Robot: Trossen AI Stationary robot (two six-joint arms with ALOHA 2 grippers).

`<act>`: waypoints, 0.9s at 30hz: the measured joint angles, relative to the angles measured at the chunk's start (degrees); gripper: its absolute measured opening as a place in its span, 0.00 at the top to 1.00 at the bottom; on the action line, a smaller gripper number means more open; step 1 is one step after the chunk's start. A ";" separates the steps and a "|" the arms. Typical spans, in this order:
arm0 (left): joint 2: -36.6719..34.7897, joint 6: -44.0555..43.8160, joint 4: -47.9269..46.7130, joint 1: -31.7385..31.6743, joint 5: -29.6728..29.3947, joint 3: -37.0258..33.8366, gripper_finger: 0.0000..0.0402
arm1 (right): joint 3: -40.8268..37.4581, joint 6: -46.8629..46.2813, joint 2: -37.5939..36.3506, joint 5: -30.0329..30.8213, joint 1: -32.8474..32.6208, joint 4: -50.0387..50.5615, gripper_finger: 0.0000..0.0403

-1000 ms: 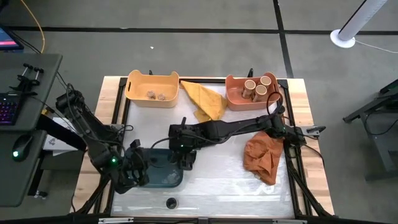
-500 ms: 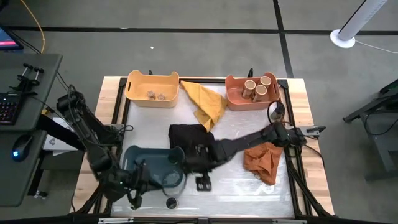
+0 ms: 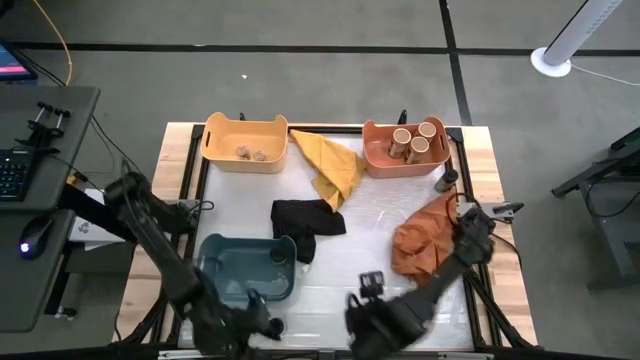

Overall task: Sort spices by type
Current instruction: Put the bottom black seasoning bottle into the blue bin

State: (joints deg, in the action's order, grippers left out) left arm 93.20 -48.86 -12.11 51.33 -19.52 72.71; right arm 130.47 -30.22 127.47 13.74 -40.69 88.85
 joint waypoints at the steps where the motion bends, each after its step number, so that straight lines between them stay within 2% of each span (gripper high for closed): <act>1: 2.58 -0.01 -2.23 0.00 0.88 3.10 0.47 | -0.31 -1.63 -0.58 1.80 -1.49 0.08 0.35; 6: 13.25 0.12 -22.56 0.16 2.74 18.50 0.42 | -2.39 -14.10 -3.58 7.88 -6.00 0.70 0.35; 10: 16.82 2.31 -33.29 0.17 0.80 25.31 0.42 | -2.40 -24.26 -5.26 10.14 -8.91 0.62 0.35; 15: 18.14 4.03 -36.09 0.26 -1.14 25.66 0.42 | -2.40 -36.53 -5.87 14.08 -12.43 0.10 0.35; 19: 18.61 4.04 -40.44 0.02 -0.50 25.66 0.41 | -2.40 -44.58 -5.71 16.66 -14.24 0.03 0.35; 24: 18.59 4.12 -43.49 -0.42 -2.00 25.65 0.38 | -2.40 -48.90 -5.71 20.27 -14.45 0.14 0.35; 27: 18.59 4.65 -43.23 -1.61 -0.85 25.66 0.33 | -2.40 -49.48 -5.71 20.63 -13.74 -0.14 0.35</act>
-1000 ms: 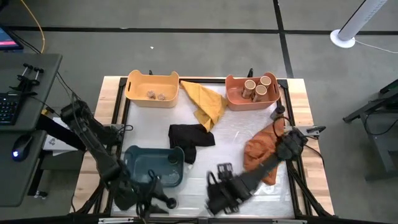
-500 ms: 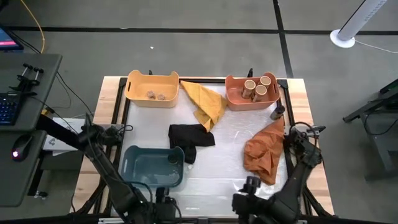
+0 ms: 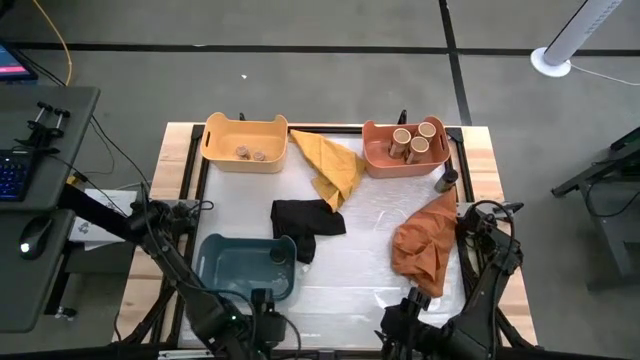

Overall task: Sort spices by type
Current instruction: Put the bottom black seasoning bottle into the blue bin

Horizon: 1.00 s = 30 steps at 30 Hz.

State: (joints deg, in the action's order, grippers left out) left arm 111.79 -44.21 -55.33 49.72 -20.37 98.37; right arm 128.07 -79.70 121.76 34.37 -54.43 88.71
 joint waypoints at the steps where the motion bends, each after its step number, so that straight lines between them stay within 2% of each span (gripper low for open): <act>1: 0.00 0.28 -0.12 -0.33 0.77 -0.02 0.31 | 0.00 0.02 0.02 0.00 0.14 -0.10 0.35; 10: 0.00 3.38 0.02 -2.78 3.83 -1.78 0.18 | 0.00 0.00 0.06 -0.22 1.20 -0.22 0.35; 14: 0.00 4.09 -0.08 -2.88 6.64 -3.54 0.18 | 0.00 0.10 0.08 -0.29 1.37 -0.20 0.35; 30: -0.04 6.96 6.52 -2.86 8.82 -9.71 0.18 | 0.02 2.08 0.16 -0.28 3.10 1.33 0.35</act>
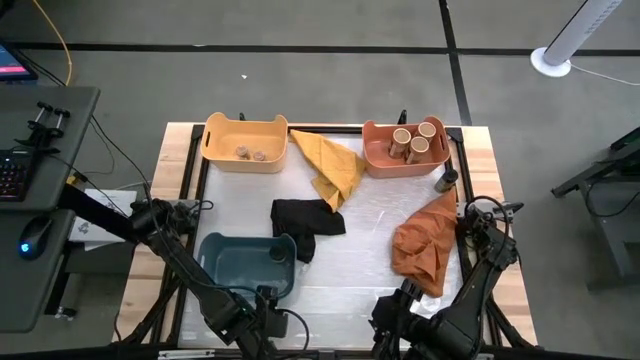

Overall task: Sort spices by type
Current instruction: Put the bottom black seasoning bottle into the blue bin

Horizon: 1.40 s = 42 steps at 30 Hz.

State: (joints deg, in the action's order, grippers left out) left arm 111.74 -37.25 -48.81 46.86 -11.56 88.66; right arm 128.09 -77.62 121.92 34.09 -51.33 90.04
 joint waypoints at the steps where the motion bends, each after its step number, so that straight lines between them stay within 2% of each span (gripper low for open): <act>1: 0.00 0.01 -0.04 -0.01 -0.44 -0.20 0.18 | 0.00 0.14 0.01 0.01 0.00 -0.02 0.35; 5: 0.00 0.01 0.24 -0.08 -1.10 -0.67 0.21 | 0.01 0.56 0.01 0.02 0.00 -0.02 0.35; 8: 0.00 -0.01 0.29 -0.08 -2.51 -0.68 0.26 | 0.01 0.69 0.01 0.02 0.00 -0.02 0.35; 19: 0.00 -0.01 1.77 -0.10 -3.25 -0.29 0.61 | 0.01 0.52 0.01 0.02 0.00 -0.02 0.35; 26: -0.01 4.54 5.77 -0.07 -3.58 4.11 0.61 | 0.01 0.52 0.01 0.02 0.18 -0.02 0.35; 29: -1.98 10.63 4.88 0.10 -7.16 8.02 0.61 | 0.01 0.55 0.01 0.02 0.50 -0.02 0.35; 32: -6.89 13.34 -1.22 -0.22 -18.12 10.66 0.61 | 0.01 0.84 0.01 0.02 0.94 -0.03 0.35; 35: -12.42 9.91 -12.35 -1.96 -27.19 10.75 0.61 | 0.01 1.79 0.01 0.02 1.47 -0.04 0.35; 39: -17.49 -2.48 -32.44 -5.74 -28.36 10.57 0.61 | 0.01 3.36 0.01 0.01 2.23 -0.02 0.35; 42: -19.65 -7.54 -38.83 -7.37 -25.38 7.78 0.61 | 0.02 4.32 0.01 0.00 2.71 -0.02 0.35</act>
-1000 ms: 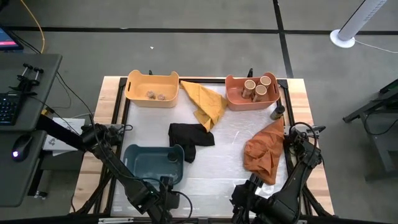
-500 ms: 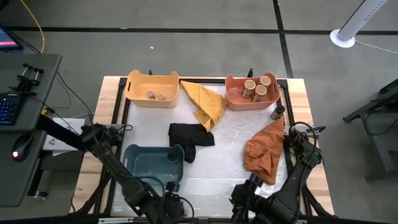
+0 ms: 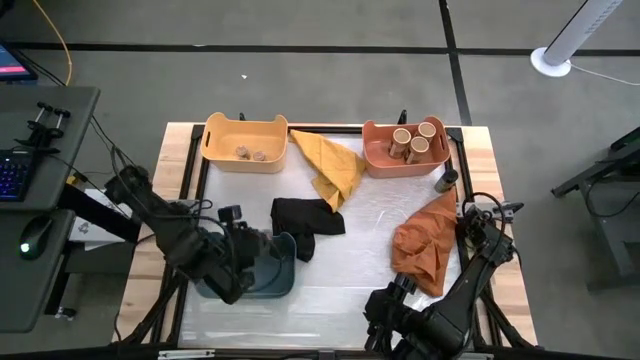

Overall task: Sort spices by type
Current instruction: Put the bottom black seasoning bottle into the blue bin

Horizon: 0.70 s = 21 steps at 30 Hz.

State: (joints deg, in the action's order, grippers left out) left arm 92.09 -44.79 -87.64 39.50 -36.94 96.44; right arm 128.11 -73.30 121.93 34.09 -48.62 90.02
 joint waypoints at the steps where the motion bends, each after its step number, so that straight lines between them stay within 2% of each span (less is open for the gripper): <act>1: -0.78 -1.03 0.62 -0.23 1.61 -1.93 0.61 | 0.00 0.08 0.00 0.01 0.09 -0.01 0.35; 8: -3.65 -9.95 12.11 2.90 9.50 -18.07 0.61 | 0.00 -0.23 0.00 0.00 0.20 -0.01 0.35; 13: -3.97 -15.09 18.40 5.01 9.18 -25.68 0.61 | 0.00 -0.66 0.00 0.00 0.18 0.00 0.35; 17: -3.93 -15.52 24.70 3.90 7.20 -29.80 0.61 | 0.00 -0.73 0.00 0.00 0.85 -0.02 0.35; 21: -3.93 -17.09 25.60 1.89 6.44 -32.69 0.61 | 0.00 -0.80 0.00 0.00 1.39 -0.04 0.35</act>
State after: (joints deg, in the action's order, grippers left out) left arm 88.16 -61.87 -62.04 41.39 -30.49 63.74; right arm 128.11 -74.11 121.93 34.09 -47.24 89.97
